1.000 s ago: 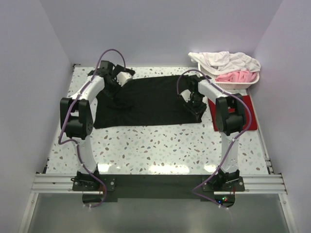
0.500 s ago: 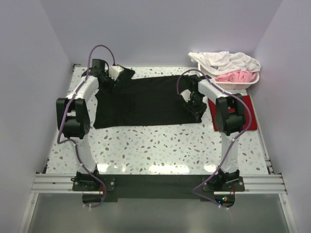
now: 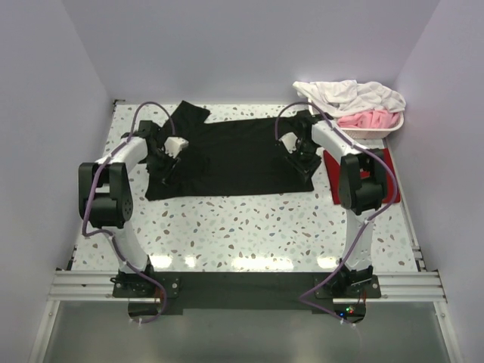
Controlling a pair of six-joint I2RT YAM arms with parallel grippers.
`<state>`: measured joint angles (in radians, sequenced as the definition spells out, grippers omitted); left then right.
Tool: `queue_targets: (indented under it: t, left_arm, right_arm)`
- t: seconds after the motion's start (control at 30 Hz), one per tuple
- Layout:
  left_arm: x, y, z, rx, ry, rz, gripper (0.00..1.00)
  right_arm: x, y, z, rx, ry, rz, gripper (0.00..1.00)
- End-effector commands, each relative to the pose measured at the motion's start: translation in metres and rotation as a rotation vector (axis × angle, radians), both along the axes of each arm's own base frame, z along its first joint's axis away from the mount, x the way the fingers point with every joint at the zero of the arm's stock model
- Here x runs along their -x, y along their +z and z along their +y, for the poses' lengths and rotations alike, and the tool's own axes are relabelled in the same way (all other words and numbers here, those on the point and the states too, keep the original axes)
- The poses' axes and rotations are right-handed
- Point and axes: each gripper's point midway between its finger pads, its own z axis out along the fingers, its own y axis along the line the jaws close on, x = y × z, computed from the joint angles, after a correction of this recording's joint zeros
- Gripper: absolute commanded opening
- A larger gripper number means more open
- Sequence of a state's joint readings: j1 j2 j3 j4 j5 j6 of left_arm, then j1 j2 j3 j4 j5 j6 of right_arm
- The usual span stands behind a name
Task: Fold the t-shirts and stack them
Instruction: Fold the tshirt
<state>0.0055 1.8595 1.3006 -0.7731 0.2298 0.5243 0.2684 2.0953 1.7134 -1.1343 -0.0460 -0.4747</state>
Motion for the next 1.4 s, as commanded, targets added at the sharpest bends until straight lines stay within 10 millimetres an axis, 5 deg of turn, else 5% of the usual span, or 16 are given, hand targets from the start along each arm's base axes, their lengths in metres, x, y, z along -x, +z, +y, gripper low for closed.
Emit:
queue_targets:
  t: [0.0, 0.17, 0.37, 0.57, 0.73, 0.83, 0.93, 0.97, 1.07, 1.17, 1.37]
  left_arm:
    - [0.008, -0.011, 0.014, -0.039, 0.052, 0.034, 0.38]
    - [0.024, -0.026, 0.023, -0.084, 0.045, 0.079, 0.36]
    - [0.068, -0.038, 0.034, -0.133, 0.017, 0.136, 0.34]
    - [0.132, -0.036, 0.03, -0.111, -0.037, 0.216, 0.32]
    - [0.164, -0.022, 0.03, -0.111, -0.09, 0.24, 0.33]
    - [0.174, -0.015, 0.024, -0.074, -0.125, 0.256, 0.36]
    - [0.14, 0.005, 0.02, -0.05, -0.14, 0.149, 0.42]
    - [0.116, 0.02, 0.018, -0.042, -0.136, 0.088, 0.45]
    - [0.087, 0.03, 0.011, 0.012, -0.102, 0.08, 0.49]
    - [0.082, 0.027, 0.013, 0.026, -0.083, 0.094, 0.5]
    - [0.106, 0.008, 0.024, -0.009, -0.03, 0.151, 0.5]
  right_arm:
    - [0.0, -0.016, -0.001, 0.016, 0.007, 0.0, 0.39]
    - [0.008, -0.036, -0.014, 0.079, 0.014, 0.02, 0.37]
    - [0.043, -0.043, -0.027, 0.119, 0.061, 0.08, 0.35]
    - [0.103, -0.024, -0.029, 0.101, 0.15, 0.192, 0.34]
    - [0.166, -0.007, -0.013, 0.044, 0.317, 0.344, 0.35]
    - [0.181, 0.004, -0.004, -0.011, 0.353, 0.405, 0.38]
    - [0.169, 0.022, 0.01, -0.094, 0.339, 0.413, 0.4]
    - [0.151, 0.032, 0.024, -0.148, 0.331, 0.361, 0.41]
    - [0.104, 0.037, 0.029, -0.141, 0.3, 0.239, 0.41]
    - [0.069, 0.025, 0.021, -0.039, 0.306, 0.163, 0.4]
    - [0.053, -0.006, 0.016, 0.027, 0.286, 0.164, 0.36]
